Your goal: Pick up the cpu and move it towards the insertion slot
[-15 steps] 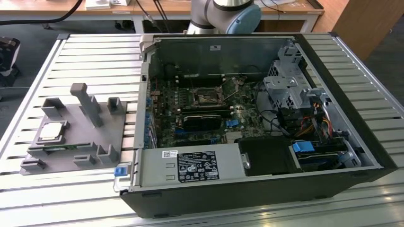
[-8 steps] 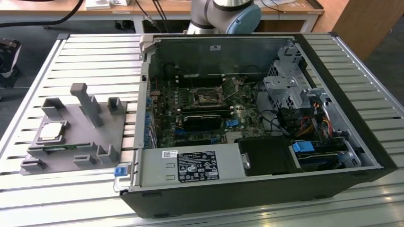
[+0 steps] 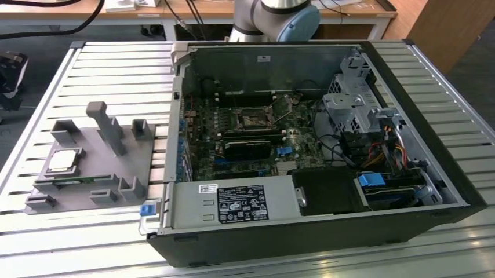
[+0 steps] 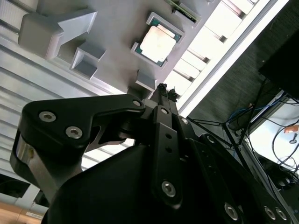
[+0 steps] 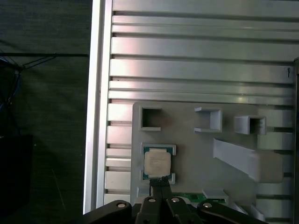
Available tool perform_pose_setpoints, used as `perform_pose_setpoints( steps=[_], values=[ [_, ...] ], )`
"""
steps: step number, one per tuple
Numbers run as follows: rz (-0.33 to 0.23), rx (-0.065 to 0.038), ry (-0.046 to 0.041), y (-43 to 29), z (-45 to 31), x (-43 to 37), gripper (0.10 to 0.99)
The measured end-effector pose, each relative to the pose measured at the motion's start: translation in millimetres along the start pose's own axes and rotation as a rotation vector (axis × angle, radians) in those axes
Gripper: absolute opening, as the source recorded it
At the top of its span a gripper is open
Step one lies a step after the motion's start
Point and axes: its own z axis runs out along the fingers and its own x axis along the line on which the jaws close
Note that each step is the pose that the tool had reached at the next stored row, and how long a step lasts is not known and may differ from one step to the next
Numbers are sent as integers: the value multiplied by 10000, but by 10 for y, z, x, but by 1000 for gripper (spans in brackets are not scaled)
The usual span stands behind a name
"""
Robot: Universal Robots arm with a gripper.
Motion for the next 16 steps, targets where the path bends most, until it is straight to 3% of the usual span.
perform_pose_setpoints(
  steps=[9, 10, 11, 13, 14, 16],
  values=[
    [0, 0, -1, -47, 145, 2, 114],
    [1, 0, -1, -51, 163, 2, 169],
    [0, 0, -1, -56, 180, 2, 169],
    [-1, 1, 0, -65, 216, 2, 294],
    [-1, -1, -1, -70, 234, 2, 294],
    [-1, 0, 0, -79, 271, 2, 412]
  ],
)
